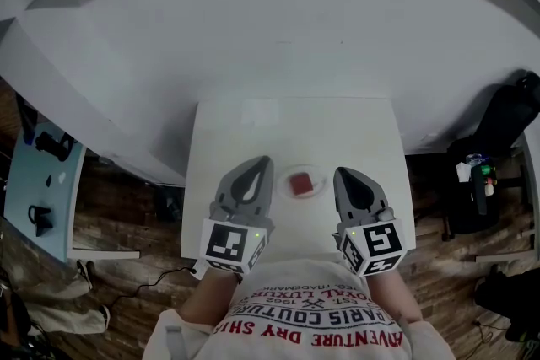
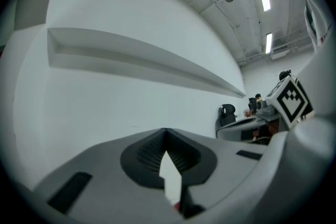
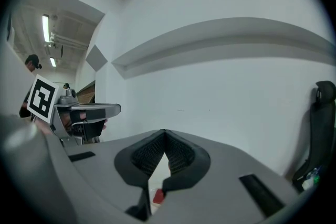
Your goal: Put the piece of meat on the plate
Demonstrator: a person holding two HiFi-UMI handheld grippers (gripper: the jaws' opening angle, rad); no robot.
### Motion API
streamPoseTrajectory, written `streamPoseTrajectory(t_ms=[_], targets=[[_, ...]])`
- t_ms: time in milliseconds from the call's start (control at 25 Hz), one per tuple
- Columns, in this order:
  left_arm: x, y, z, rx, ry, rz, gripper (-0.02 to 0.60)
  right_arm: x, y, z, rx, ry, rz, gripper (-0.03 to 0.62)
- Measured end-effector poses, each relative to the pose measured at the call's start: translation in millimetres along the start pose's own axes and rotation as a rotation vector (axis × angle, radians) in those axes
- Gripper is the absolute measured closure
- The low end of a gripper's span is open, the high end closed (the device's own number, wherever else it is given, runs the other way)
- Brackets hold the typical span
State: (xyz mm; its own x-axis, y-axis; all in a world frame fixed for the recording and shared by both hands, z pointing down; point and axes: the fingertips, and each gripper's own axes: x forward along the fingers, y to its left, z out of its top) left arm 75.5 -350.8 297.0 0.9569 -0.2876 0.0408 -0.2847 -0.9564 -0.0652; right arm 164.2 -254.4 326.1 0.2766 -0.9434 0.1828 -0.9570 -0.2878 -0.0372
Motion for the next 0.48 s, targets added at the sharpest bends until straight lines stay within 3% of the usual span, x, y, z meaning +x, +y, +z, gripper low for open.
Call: streamPoseTrajectory(t_ms=[480], targets=[[-1.1,-9.1,-2.1,-0.001,0.007,-0.012,0.586,-1.5,-0.9,-1.3,-0.025,0.008,-0.007,0.582]])
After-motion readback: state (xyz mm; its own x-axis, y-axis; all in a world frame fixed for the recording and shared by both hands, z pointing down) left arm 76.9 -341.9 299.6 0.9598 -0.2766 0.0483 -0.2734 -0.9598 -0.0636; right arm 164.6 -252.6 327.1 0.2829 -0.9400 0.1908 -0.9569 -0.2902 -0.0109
